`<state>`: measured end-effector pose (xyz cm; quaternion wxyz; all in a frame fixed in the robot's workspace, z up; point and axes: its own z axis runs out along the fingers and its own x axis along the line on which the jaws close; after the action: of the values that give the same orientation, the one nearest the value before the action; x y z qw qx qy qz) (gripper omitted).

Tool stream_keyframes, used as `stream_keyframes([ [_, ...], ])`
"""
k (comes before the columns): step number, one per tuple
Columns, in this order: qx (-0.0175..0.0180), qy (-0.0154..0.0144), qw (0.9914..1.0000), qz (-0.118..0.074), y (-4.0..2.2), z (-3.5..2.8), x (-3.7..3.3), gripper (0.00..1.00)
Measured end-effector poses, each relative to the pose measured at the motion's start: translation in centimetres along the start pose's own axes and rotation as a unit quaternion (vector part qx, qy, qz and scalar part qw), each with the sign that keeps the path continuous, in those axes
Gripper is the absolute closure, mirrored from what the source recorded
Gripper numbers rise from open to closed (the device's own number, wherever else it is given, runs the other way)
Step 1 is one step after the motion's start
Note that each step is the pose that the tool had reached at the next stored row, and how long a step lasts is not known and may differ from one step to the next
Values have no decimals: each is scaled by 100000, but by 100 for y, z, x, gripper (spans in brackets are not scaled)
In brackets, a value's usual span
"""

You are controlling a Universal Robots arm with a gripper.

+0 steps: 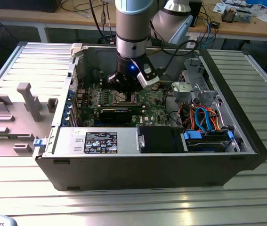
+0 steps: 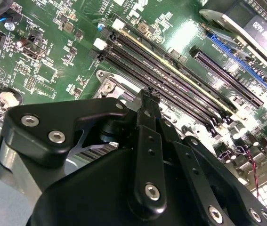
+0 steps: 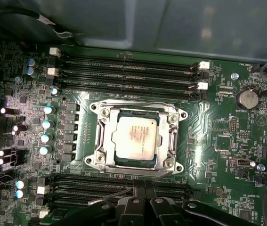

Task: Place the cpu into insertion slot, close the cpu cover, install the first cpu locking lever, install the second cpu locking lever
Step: 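Install the second cpu locking lever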

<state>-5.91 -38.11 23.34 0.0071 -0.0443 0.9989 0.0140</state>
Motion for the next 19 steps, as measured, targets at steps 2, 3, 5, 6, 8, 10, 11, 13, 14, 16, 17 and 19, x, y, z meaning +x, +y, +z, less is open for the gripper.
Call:
stream_keyframes([
  [2, 3, 0, 100000, -2, 0, 8, 0, 89],
  [3, 1, -1, 100000, 0, 0, 11, 1, 89],
  [5, -36, -8, 100000, 17, 0, 17, 12, 89],
  [6, -309, -29, 100000, 9, 2, 21, 40, 89],
  [8, -921, -84, 99996, 10, -7, 24, 81, 89],
  [10, -1687, -145, 99986, 18, -42, 27, 126, 89],
  [11, -2003, -180, 99980, 18, -82, 30, 148, 89],
  [13, -2582, -228, 99966, 38, -117, 32, 174, 89],
  [14, -3211, -279, 99948, 42, -123, 32, 187, 89],
  [16, -4512, -409, 99897, 58, -128, 33, 225, 89],
  [17, -5013, -452, 99873, 57, -133, 36, 250, 89],
  [19, -5183, -467, 99864, 65, -148, 50, 286, 89],
])
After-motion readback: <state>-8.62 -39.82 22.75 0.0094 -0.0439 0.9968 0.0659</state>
